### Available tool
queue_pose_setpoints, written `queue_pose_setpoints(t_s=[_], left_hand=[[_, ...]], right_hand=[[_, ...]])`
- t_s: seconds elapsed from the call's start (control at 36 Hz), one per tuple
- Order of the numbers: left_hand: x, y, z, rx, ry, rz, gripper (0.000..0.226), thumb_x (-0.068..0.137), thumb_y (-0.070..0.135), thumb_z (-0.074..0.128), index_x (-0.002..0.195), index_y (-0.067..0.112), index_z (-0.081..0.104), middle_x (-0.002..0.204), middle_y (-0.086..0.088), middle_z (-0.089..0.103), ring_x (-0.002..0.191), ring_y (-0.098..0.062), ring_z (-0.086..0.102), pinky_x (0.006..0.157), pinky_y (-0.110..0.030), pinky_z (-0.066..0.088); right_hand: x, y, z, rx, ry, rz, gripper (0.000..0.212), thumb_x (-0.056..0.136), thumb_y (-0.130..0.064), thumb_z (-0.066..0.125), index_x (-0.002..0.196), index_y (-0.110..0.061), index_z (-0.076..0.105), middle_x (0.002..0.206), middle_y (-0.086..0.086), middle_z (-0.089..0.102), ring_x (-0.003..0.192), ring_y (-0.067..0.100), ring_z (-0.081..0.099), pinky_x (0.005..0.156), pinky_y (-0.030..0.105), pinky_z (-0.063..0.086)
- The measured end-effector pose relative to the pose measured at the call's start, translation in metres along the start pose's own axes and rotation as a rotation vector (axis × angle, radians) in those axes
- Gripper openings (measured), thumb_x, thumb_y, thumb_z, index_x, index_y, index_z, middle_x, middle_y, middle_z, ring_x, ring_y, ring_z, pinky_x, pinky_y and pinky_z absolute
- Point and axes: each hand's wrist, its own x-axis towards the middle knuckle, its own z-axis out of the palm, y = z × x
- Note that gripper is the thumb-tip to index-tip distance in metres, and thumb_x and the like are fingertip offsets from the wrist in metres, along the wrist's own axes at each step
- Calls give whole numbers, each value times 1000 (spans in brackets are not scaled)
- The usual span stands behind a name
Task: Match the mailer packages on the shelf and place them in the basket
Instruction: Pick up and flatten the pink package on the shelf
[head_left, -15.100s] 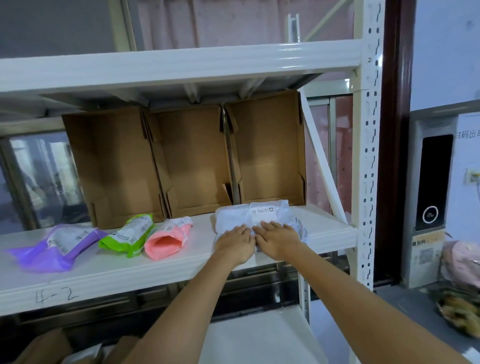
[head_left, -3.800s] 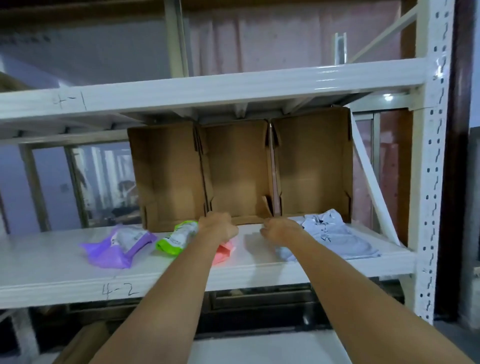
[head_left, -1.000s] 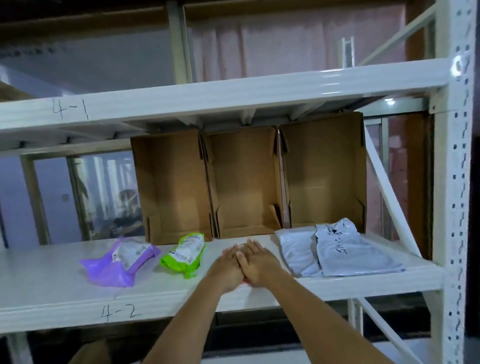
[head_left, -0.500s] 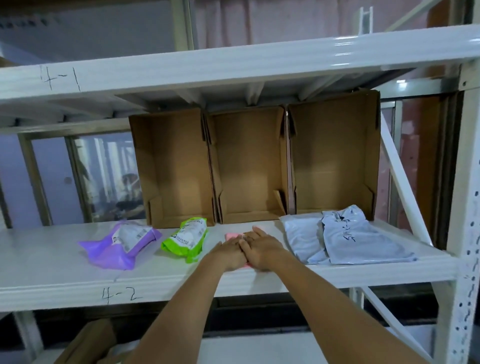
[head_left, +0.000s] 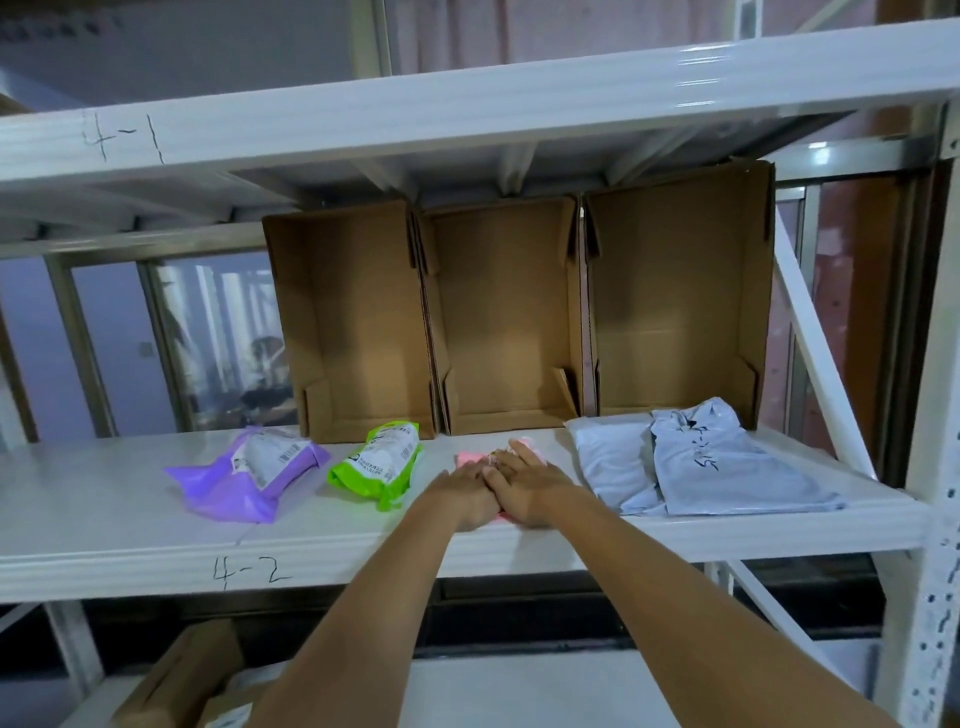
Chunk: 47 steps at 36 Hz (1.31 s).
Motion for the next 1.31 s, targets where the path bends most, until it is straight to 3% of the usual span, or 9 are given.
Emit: queue_pose_setpoints(t_s=[0.42, 0.5, 0.56, 0.64, 0.69, 0.75, 0.83, 1.0, 1.31], left_hand=[[-8, 3, -7, -28, -82, 18, 64, 100, 47, 25, 154, 24, -2, 162, 1, -8, 149, -18, -6, 121, -43, 1], [-5, 1, -14, -167, -132, -51, 61, 93, 39, 30, 149, 17, 24, 156, -8, 25, 145, -25, 20, 119, -38, 18], [3, -5, -18, -339, -167, -100, 51, 84, 25, 41, 131, 10, 50, 135, -15, 49, 130, -32, 43, 106, -35, 35], [19, -17, -20, -571, 6, -88, 29, 88, 12, 46, 104, 3, 68, 108, -19, 65, 97, -29, 61, 90, -37, 48], [23, -18, -20, -574, 208, -95, 29, 93, 11, 44, 111, 7, 67, 111, -14, 65, 101, -26, 60, 95, -37, 48], [24, -16, -18, -475, 355, -97, 34, 95, 18, 42, 122, 13, 61, 125, -12, 62, 112, -28, 59, 97, -35, 46], [22, -2, -16, -429, 227, -87, 34, 101, 30, 35, 121, 13, 56, 129, -14, 59, 117, -28, 54, 97, -33, 42], [33, 14, -21, -213, 0, -37, 52, 104, 35, 18, 152, 15, 20, 160, -8, 17, 146, -24, 18, 119, -38, 13], [30, 16, -18, -195, 16, -39, 48, 102, 29, 20, 145, 10, 32, 152, -14, 30, 140, -27, 29, 114, -38, 21]], right_hand=[[4, 0, 3, 19, 1, 17, 54, 104, -43, 15, 155, -26, 13, 163, -2, 6, 150, 18, -10, 119, 48, 5], [-2, -3, -4, -136, 42, 20, 51, 104, -43, 14, 152, -31, 22, 160, -1, 21, 150, 22, 1, 118, 57, -1], [-4, -6, -10, -239, 141, 35, 53, 103, -45, 10, 147, -32, 36, 152, -2, 39, 148, 22, 14, 116, 57, -5], [-10, -11, -12, -194, 241, -13, 53, 101, -46, 18, 142, -26, 47, 145, -1, 49, 146, 21, 23, 119, 50, 6], [-18, -16, -7, -16, 205, -71, 50, 101, -43, 25, 141, -22, 47, 148, 3, 45, 144, 22, 29, 117, 44, 21], [-24, -22, 0, 80, 121, -94, 52, 102, -41, 22, 149, -21, 35, 157, 4, 29, 147, 22, 21, 117, 40, 20], [-23, -24, 5, 34, 66, -76, 56, 104, -43, 16, 154, -21, 23, 161, 7, 17, 149, 23, 13, 119, 39, 13], [-15, -20, 2, 36, 16, -49, 52, 104, -39, 19, 148, -20, 39, 155, 10, 34, 143, 28, 26, 116, 39, 22], [-8, -21, -2, 69, -56, -58, 50, 105, -33, 23, 151, -17, 31, 155, 9, 33, 142, 26, 29, 113, 34, 23]])
